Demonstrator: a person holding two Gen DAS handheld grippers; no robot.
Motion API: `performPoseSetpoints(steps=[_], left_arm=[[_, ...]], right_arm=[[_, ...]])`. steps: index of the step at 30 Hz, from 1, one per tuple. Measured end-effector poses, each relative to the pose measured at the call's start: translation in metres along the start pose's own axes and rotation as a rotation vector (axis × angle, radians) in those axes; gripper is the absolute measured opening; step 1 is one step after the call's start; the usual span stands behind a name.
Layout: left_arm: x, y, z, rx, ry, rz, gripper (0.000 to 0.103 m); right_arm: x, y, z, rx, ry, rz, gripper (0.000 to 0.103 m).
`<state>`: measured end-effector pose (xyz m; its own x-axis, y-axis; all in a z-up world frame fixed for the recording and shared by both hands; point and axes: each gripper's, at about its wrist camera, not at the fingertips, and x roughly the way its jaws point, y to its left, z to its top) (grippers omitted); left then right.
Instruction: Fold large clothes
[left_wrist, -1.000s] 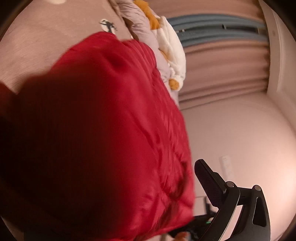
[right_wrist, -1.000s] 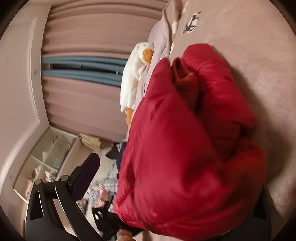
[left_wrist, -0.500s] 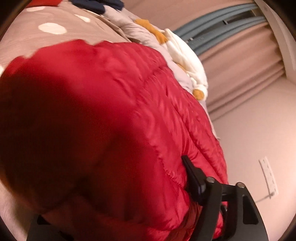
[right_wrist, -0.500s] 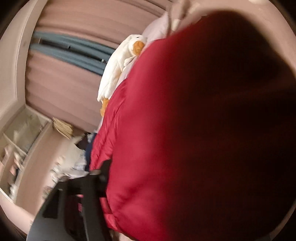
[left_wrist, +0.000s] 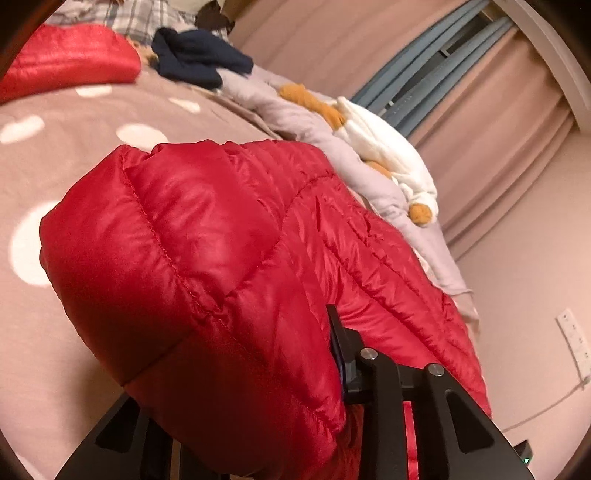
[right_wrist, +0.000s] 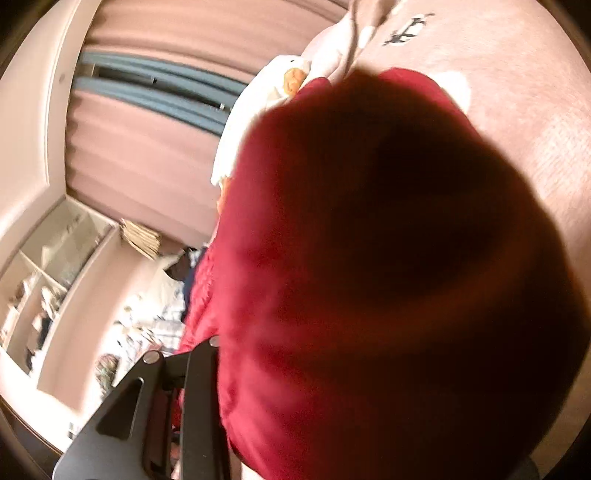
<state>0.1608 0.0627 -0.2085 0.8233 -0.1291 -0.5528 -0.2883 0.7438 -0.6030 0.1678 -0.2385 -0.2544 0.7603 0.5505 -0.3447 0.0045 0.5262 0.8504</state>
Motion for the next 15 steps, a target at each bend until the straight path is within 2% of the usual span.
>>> performPoseSetpoints(steps=[4,5,6,8,9,11,15], left_arm=[[-0.021,0.013,0.006,0.019,-0.024,0.032,0.033],[-0.020,0.018,0.008,0.009,-0.012,0.037,0.036],[-0.016,0.027,0.008,-0.010,0.010,0.036,0.042],[0.003,0.040,0.010,-0.081,0.048,0.039,0.066],[0.010,0.053,0.012,-0.171,0.068,0.003,0.069],[0.011,0.070,0.012,-0.245,0.080,-0.053,0.070],[0.017,0.073,0.022,-0.265,0.141,-0.112,0.070]], right_arm=[[0.014,0.019,-0.013,-0.012,0.032,-0.001,0.041],[0.018,0.025,-0.016,-0.032,0.040,-0.009,0.045],[0.023,0.028,-0.013,-0.053,0.041,-0.024,0.047],[0.026,0.036,-0.014,-0.080,0.036,-0.048,0.053],[0.027,0.039,-0.013,-0.082,0.036,-0.049,0.054],[0.023,0.035,-0.006,-0.072,0.038,-0.034,0.057],[0.018,0.024,0.008,0.011,0.003,0.002,0.057]])
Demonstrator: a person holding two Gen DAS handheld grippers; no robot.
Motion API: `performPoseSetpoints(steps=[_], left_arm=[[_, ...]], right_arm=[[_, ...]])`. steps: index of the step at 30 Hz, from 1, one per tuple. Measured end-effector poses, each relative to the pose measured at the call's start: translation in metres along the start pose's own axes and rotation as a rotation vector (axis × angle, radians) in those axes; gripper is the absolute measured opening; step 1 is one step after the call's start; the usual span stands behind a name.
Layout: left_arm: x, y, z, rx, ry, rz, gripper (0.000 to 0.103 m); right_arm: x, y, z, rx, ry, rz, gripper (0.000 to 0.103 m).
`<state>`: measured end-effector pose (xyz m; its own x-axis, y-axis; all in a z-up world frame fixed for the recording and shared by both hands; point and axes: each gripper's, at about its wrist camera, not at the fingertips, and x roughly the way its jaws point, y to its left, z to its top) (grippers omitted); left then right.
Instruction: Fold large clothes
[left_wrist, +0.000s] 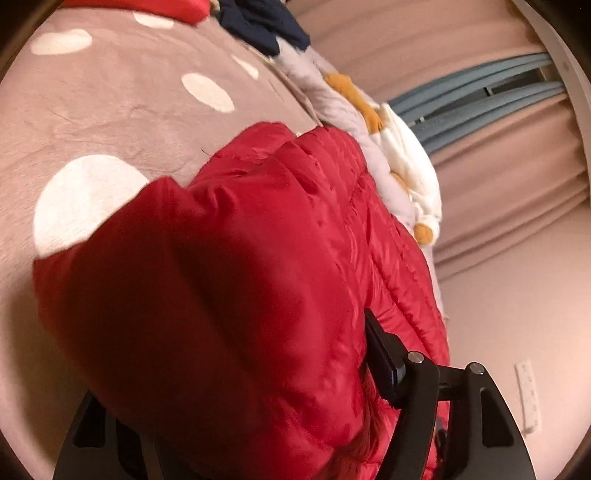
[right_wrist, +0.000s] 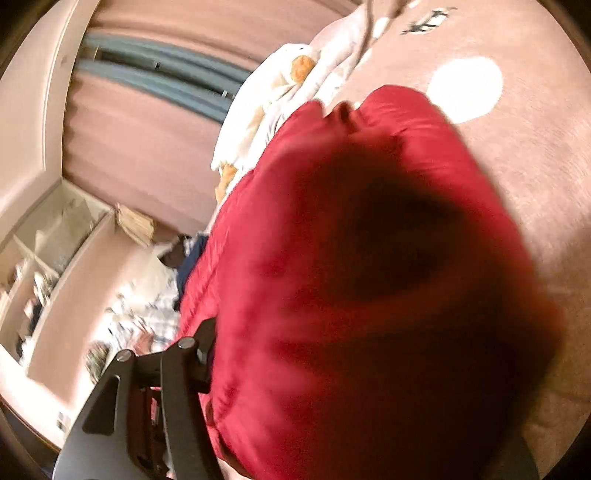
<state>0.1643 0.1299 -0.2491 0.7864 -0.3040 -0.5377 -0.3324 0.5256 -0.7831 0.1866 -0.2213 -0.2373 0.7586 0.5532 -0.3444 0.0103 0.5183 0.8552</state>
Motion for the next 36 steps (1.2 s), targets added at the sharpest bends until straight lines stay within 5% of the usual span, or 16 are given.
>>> performPoseSetpoints(steps=[6,13,17,22,27,36], left_arm=[[-0.010,0.019,0.008,-0.106,0.106,-0.104,0.071],[-0.018,0.025,0.008,-0.088,0.109,-0.093,0.070],[-0.021,0.013,-0.003,-0.011,-0.001,0.003,0.067],[-0.018,-0.018,-0.017,0.162,-0.167,0.217,0.064],[-0.023,-0.054,-0.035,0.346,-0.307,0.369,0.051],[-0.044,-0.114,-0.039,0.547,-0.458,0.289,0.042]], right_arm=[[-0.011,-0.020,-0.005,0.238,-0.120,0.143,0.057],[-0.016,-0.003,-0.009,0.165,-0.155,0.042,0.049],[-0.021,-0.032,0.021,0.164,-0.140,0.027,0.042],[-0.042,-0.064,-0.007,0.105,-0.130,-0.028,0.041],[-0.035,-0.070,0.000,0.084,-0.105,-0.037,0.040],[-0.024,-0.064,0.001,-0.066,-0.059,-0.165,0.040]])
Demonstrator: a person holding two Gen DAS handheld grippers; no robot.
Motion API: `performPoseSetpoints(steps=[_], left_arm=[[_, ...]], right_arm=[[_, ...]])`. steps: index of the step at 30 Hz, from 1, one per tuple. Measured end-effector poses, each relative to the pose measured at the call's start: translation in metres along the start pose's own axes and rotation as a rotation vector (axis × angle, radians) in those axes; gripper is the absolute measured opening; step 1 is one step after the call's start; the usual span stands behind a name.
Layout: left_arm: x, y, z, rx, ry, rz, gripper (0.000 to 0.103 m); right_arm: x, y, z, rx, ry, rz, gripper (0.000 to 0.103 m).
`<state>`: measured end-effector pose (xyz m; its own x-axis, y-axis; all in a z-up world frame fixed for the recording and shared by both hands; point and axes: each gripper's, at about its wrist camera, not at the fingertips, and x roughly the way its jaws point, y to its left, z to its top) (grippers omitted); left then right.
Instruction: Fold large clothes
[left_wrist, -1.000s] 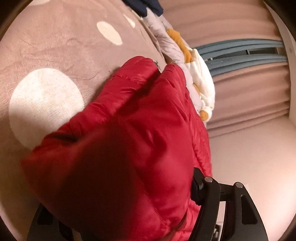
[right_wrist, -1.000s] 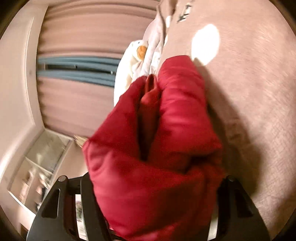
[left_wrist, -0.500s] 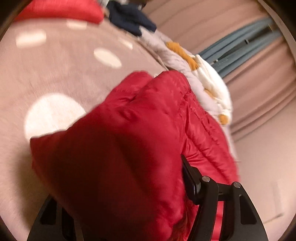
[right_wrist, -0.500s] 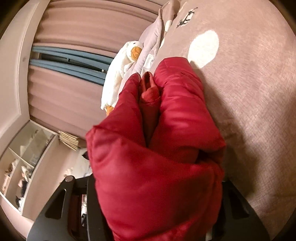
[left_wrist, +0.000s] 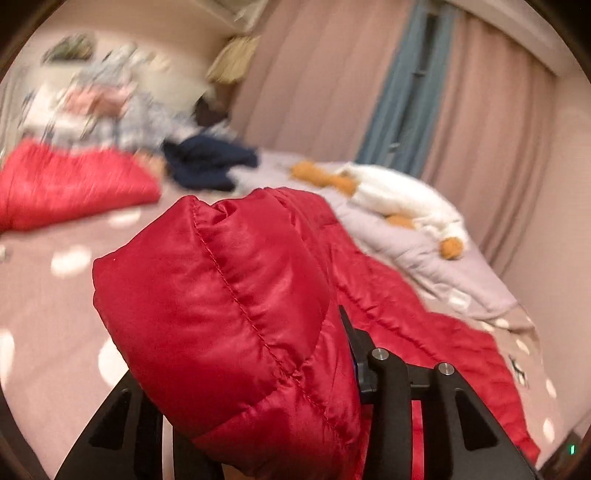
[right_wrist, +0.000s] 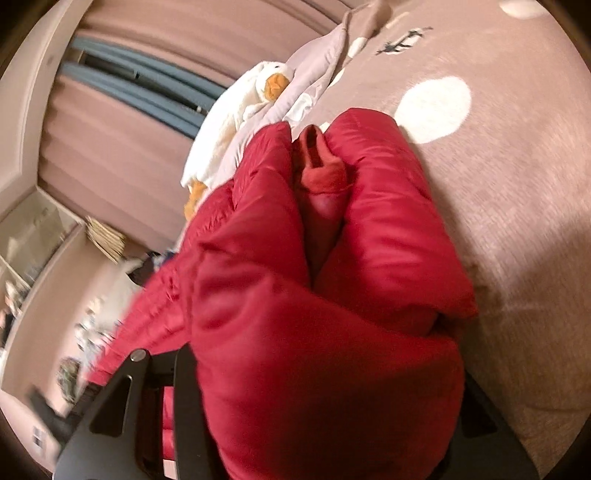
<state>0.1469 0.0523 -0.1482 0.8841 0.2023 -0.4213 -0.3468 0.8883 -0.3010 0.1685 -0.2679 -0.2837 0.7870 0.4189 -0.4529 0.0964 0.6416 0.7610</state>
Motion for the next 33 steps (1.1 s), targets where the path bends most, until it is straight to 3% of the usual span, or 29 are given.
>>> performPoseSetpoints(steps=[3,8,11,13,15,18,21,23,26,29,33], left_arm=[[-0.015,-0.017,0.005,0.056,-0.048,-0.079,0.042],[-0.031,-0.043,0.018,0.070,0.003,-0.271,0.042],[-0.031,-0.060,0.016,0.062,0.069,-0.473,0.050],[-0.015,-0.070,0.004,0.039,0.185,-0.575,0.058],[-0.004,-0.076,-0.003,0.059,0.253,-0.582,0.058],[-0.003,-0.088,-0.010,0.154,0.242,-0.531,0.058],[-0.006,-0.093,-0.014,0.184,0.217,-0.536,0.063],[-0.007,-0.093,-0.016,0.187,0.219,-0.538,0.065],[-0.005,-0.092,-0.019,0.188,0.243,-0.536,0.077],[0.001,-0.104,-0.028,0.199,0.299,-0.553,0.089],[0.014,-0.123,-0.042,0.281,0.369,-0.574,0.092]], right_arm=[[0.005,0.005,0.002,-0.048,0.012,-0.045,0.041],[0.008,0.006,0.004,-0.087,0.027,-0.070,0.042],[0.009,0.003,0.006,-0.078,0.032,-0.056,0.042],[0.009,0.000,0.008,-0.084,0.039,-0.047,0.043],[0.008,-0.002,0.010,-0.089,0.053,-0.032,0.045],[0.004,-0.002,0.021,-0.111,0.096,-0.053,0.053],[-0.016,0.000,0.033,-0.162,0.033,-0.187,0.077],[-0.040,0.004,0.040,-0.236,-0.092,-0.339,0.097],[-0.078,0.003,0.050,-0.247,-0.231,-0.450,0.098],[-0.113,0.003,0.058,-0.209,-0.313,-0.453,0.098],[-0.154,0.022,0.058,-0.271,-0.418,-0.443,0.099]])
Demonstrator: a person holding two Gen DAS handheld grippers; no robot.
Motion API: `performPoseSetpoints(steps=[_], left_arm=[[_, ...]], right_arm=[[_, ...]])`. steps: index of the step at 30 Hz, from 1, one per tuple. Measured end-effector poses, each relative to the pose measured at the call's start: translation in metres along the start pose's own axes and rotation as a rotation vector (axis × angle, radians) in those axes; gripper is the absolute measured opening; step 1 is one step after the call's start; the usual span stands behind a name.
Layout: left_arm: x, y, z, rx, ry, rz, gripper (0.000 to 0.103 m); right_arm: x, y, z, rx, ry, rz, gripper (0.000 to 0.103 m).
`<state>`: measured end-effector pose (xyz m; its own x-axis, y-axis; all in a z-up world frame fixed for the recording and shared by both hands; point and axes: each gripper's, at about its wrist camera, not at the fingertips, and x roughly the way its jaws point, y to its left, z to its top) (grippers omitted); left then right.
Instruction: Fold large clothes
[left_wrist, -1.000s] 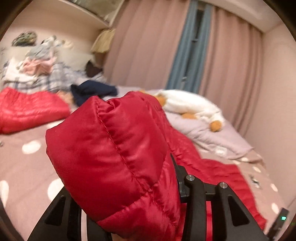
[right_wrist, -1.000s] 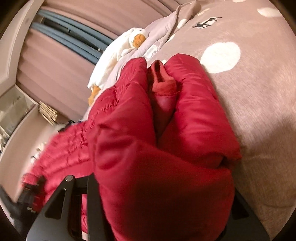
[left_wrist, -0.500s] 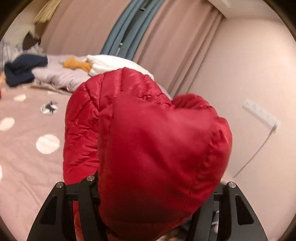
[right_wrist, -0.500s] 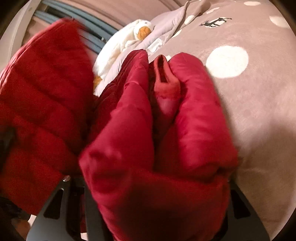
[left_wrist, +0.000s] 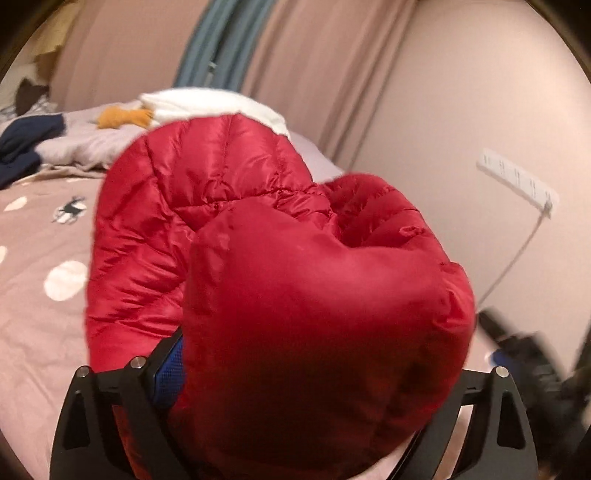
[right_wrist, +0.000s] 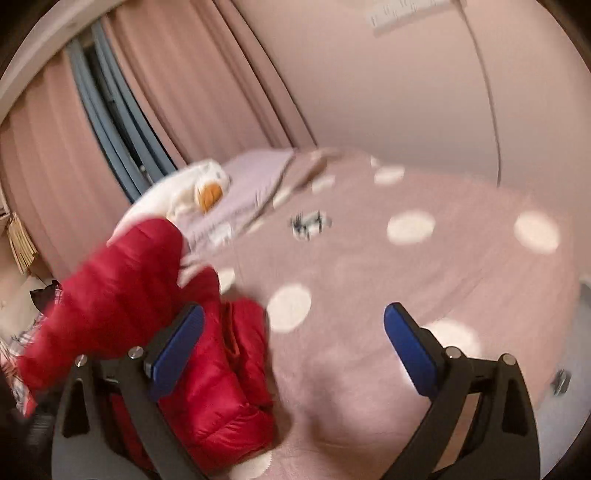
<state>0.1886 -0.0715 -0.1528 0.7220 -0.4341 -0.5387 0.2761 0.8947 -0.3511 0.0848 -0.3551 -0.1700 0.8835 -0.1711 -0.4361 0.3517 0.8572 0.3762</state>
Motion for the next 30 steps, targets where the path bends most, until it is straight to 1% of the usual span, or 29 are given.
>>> performPoseSetpoints(steps=[2,3,5,6,7,9,10,13,15,17,21,23,26,30], left_arm=[[0.024,-0.006,-0.007,0.014,0.075,0.013,0.092],[0.031,-0.009,-0.010,0.032,0.087,0.018,0.092],[0.045,-0.019,-0.019,0.097,0.103,0.019,0.092],[0.050,-0.025,-0.023,0.135,0.112,0.038,0.092],[0.056,-0.034,-0.028,0.182,0.120,0.074,0.092],[0.061,-0.042,-0.031,0.215,0.120,0.105,0.092],[0.062,-0.045,-0.033,0.226,0.117,0.106,0.092],[0.065,-0.042,-0.034,0.223,0.112,0.089,0.092],[0.067,-0.033,-0.034,0.186,0.109,0.078,0.092],[0.069,-0.029,-0.030,0.190,0.107,0.086,0.092],[0.067,-0.039,-0.035,0.230,0.086,0.117,0.092],[0.059,-0.042,-0.037,0.223,0.085,0.108,0.093],[0.044,-0.043,-0.035,0.168,0.100,0.069,0.093],[0.017,-0.043,-0.032,0.129,0.084,0.081,0.093]], right_arm=[[-0.018,0.006,0.005,-0.076,-0.032,-0.022,0.098],[-0.023,0.009,0.007,-0.098,-0.040,-0.037,0.098],[-0.032,0.007,0.010,-0.122,-0.054,-0.067,0.099],[-0.035,0.005,0.010,-0.123,-0.057,-0.070,0.099],[-0.037,0.002,0.012,-0.121,-0.056,-0.068,0.099],[-0.039,0.000,0.014,-0.118,-0.058,-0.057,0.099],[-0.040,-0.001,0.015,-0.118,-0.061,-0.052,0.099],[-0.045,-0.002,0.016,-0.130,-0.056,-0.063,0.099],[-0.045,-0.001,0.015,-0.139,-0.054,-0.072,0.099],[-0.046,0.000,0.015,-0.141,-0.053,-0.080,0.099],[-0.056,-0.001,0.016,-0.126,-0.069,-0.066,0.100],[-0.059,-0.001,0.016,-0.121,-0.070,-0.060,0.103],[-0.057,0.000,0.014,-0.131,-0.028,-0.071,0.102],[-0.065,-0.002,0.015,-0.133,-0.041,-0.075,0.102]])
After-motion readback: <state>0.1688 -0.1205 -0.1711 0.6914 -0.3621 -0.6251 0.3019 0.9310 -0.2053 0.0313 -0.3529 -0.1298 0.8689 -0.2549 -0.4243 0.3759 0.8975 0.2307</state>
